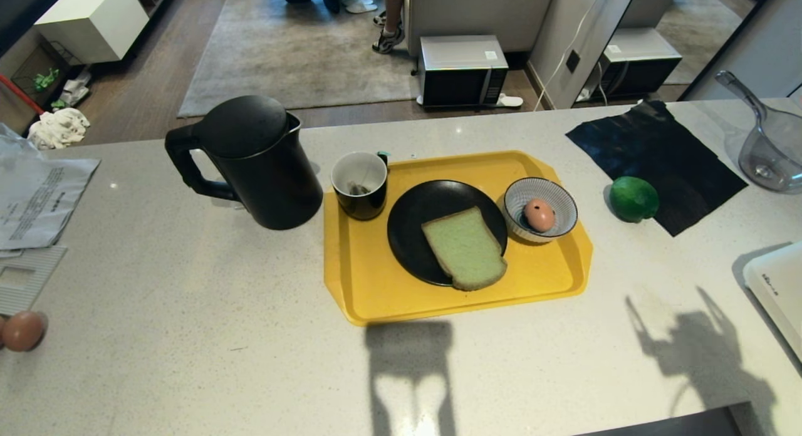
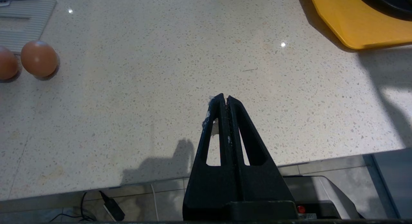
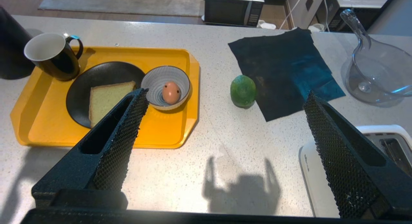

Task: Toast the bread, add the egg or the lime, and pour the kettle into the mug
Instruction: Pick up the kettle

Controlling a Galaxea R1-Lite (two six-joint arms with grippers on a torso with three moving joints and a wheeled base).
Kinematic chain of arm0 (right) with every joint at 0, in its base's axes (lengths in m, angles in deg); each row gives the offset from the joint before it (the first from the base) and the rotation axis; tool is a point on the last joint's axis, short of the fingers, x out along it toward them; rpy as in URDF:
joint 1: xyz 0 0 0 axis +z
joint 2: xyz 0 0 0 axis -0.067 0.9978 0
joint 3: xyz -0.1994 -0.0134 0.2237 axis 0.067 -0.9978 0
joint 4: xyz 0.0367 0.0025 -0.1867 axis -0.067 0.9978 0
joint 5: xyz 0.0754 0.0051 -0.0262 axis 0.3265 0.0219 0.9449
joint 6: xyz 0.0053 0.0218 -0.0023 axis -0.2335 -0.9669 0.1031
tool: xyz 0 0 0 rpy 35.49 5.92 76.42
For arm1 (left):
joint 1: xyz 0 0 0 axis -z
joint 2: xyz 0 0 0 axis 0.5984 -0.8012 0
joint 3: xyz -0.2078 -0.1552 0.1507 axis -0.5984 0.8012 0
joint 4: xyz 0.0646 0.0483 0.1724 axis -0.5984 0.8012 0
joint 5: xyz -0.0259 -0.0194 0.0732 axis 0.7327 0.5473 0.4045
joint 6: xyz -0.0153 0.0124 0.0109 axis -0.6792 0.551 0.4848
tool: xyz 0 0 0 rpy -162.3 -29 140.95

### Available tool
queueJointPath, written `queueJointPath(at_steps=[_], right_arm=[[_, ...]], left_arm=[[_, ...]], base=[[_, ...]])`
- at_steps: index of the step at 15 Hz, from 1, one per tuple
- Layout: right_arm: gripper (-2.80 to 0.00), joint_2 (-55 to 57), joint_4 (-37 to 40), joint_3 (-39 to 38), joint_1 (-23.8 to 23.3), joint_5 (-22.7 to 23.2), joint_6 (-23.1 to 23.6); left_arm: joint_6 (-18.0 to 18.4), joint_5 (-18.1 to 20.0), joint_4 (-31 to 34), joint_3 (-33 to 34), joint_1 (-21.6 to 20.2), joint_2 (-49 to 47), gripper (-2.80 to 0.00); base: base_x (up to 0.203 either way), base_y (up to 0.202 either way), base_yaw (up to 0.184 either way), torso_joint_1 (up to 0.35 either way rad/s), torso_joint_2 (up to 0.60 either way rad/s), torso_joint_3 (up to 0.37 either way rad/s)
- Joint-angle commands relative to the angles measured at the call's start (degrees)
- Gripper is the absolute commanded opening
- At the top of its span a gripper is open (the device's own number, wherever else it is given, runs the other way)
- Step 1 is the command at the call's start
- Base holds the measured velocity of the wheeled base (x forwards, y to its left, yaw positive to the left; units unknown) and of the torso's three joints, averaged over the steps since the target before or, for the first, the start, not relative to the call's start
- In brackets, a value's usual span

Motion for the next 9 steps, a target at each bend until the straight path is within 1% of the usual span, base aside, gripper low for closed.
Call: queueJointPath(at_steps=[1,2,3,4,6,7,9], right_arm=[[0.00,-4.48,0.68,-2.44,0.08,0.11,-0.13],[0.00,-5.44,2.41,-2.82,0.11,0.13,-0.39],[-1.18,-6.35,4.09,-3.11,0.19,0.00,-0.49],[-2.80,-7.13,4.71,-3.76,0.45,-0.03,-0.50],[-2.80,-7.53,4.46,-4.75,0.73,-0.04,-0.56],[-2.80,-7.95,4.47,-5.03,0.73,-0.02,-1.93],[-2.80,-9.06,4.40,-5.46,0.81,0.13,-7.17]], left_arm=[[0.01,0.00,-0.04,0.97,-0.01,0.13,-2.80],[0.01,0.00,-0.04,0.97,-0.01,0.13,-2.80],[0.01,0.00,-0.04,0.97,-0.01,0.13,-2.80],[0.01,0.00,-0.04,0.97,-0.01,0.13,-2.80],[0.01,0.00,-0.04,0.97,-0.01,0.13,-2.80],[0.01,0.00,-0.04,0.97,-0.01,0.13,-2.80],[0.01,0.00,-0.04,0.97,-0.01,0.13,-2.80]], base=[[0.000,0.000,0.000,0.000,0.00,0.000],[0.000,0.000,0.000,0.000,0.00,0.000],[0.000,0.000,0.000,0.000,0.00,0.000],[0.000,0.000,0.000,0.000,0.00,0.000],[0.000,0.000,0.000,0.000,0.00,0.000],[0.000,0.000,0.000,0.000,0.00,0.000],[0.000,0.000,0.000,0.000,0.00,0.000]])
